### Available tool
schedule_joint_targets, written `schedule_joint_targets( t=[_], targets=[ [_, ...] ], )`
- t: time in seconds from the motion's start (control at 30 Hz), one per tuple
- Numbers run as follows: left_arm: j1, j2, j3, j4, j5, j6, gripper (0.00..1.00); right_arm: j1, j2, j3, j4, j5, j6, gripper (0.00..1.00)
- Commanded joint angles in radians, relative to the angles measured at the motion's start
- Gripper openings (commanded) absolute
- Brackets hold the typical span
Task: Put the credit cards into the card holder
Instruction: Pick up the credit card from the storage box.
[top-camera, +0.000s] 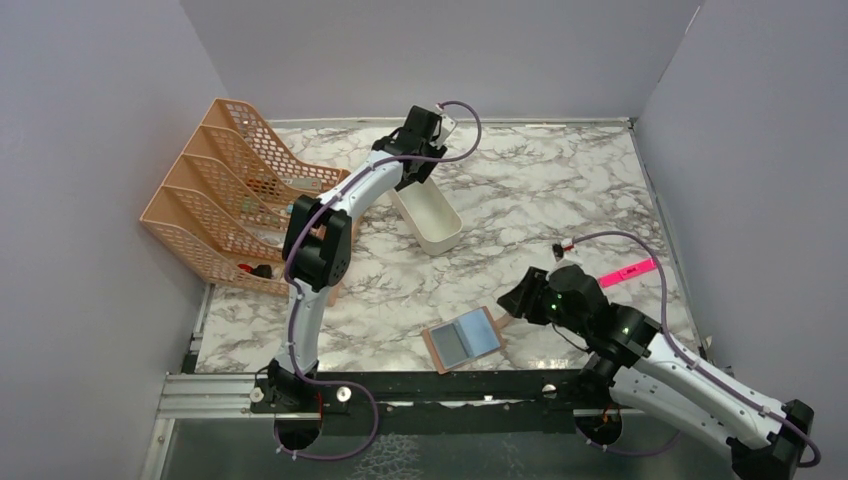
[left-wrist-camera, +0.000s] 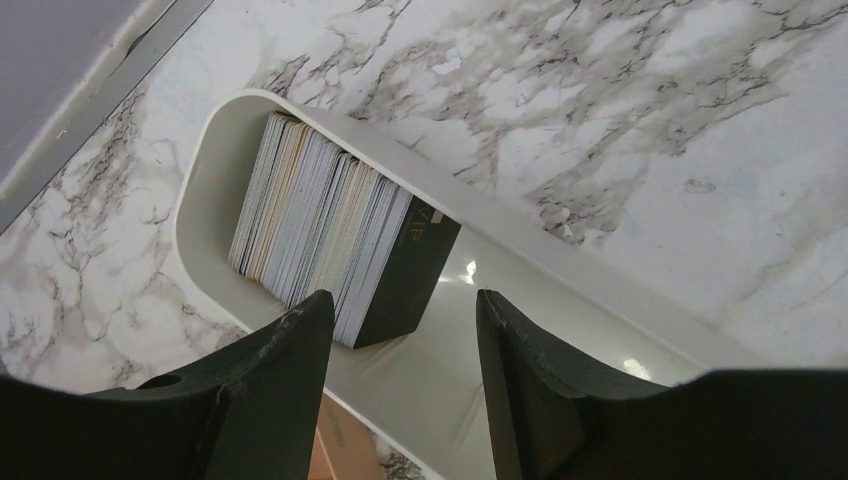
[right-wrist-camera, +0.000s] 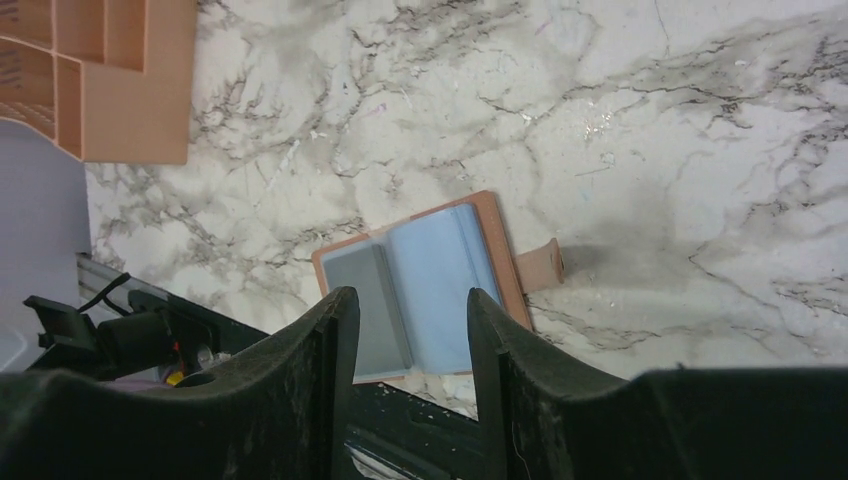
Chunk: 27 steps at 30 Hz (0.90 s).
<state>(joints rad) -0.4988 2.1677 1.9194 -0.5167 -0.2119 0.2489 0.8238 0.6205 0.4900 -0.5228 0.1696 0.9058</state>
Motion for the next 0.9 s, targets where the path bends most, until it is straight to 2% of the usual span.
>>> schedule_joint_targets(
  t=[0.0,0.57,0.7,0.87],
  targets=[
    [0.008,0.073,0.067,-0.006,-0.049,0.092,0.58,0.003,-0.057,0.043,-0.023,0.048,-0.044,0.49],
    [0.04,0.183,0.118,-0.001,-0.122,0.167,0.61,0.003,-0.096,0.05,-0.033,0.087,-0.026,0.49],
    [0.04,0.197,0.125,0.01,-0.127,0.183,0.57,0.003,-0.105,0.047,-0.041,0.091,-0.02,0.49],
    [0.04,0.198,0.139,0.021,-0.143,0.193,0.43,0.003,-0.127,0.038,-0.046,0.1,-0.015,0.49]
  ],
)
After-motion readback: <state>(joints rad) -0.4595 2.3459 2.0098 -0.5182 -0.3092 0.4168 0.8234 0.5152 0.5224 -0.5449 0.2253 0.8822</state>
